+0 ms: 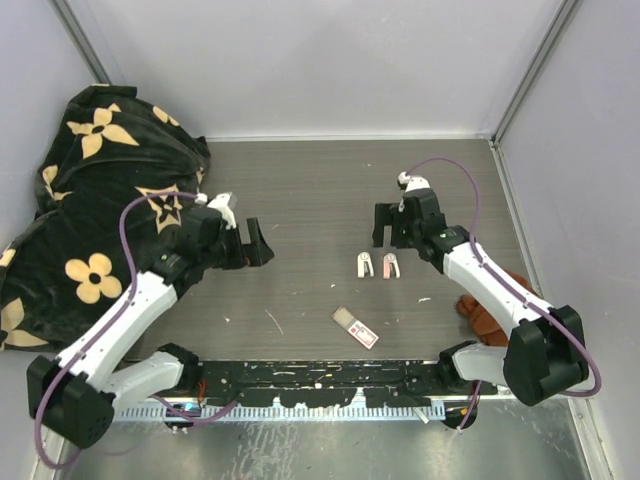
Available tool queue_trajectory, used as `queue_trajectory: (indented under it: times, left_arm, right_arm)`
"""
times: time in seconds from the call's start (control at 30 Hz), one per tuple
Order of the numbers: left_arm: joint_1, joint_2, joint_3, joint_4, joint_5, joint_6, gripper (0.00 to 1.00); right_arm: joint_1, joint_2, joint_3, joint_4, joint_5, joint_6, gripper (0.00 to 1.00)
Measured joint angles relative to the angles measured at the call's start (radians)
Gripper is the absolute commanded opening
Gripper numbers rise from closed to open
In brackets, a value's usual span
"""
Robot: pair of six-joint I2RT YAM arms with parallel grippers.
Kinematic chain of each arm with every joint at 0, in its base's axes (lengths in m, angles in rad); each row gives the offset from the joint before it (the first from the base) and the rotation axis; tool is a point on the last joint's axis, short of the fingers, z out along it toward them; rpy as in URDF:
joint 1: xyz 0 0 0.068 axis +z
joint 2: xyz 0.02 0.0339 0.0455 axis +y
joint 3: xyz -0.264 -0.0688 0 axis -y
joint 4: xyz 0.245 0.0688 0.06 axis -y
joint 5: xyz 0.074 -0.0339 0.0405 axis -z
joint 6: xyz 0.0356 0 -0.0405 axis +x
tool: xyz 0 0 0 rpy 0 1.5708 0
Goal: Load the staples into the stapler
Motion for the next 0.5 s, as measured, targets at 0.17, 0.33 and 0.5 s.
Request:
queue_trajectory:
  times: [0.17, 0.33, 0.5]
  left_arm:
    - [0.099, 0.119, 0.065, 0.021, -0.074, 0.102, 0.98]
    - [0.373, 0.084, 0.022, 0.098, -0.067, 0.119, 0.98]
    - [0.555, 0.009, -0.149, 0.276, -0.106, 0.084, 0.98]
  right_arm:
    - [-0.152, 0.005, 0.01, 0.082, -0.103, -0.017, 1.0]
    - [-0.42, 0.0, -0.066, 0.196, -0.212, 0.0, 1.0]
    - [-0.624, -0.085, -0.239, 0.333, -0.226, 0.061, 1.0]
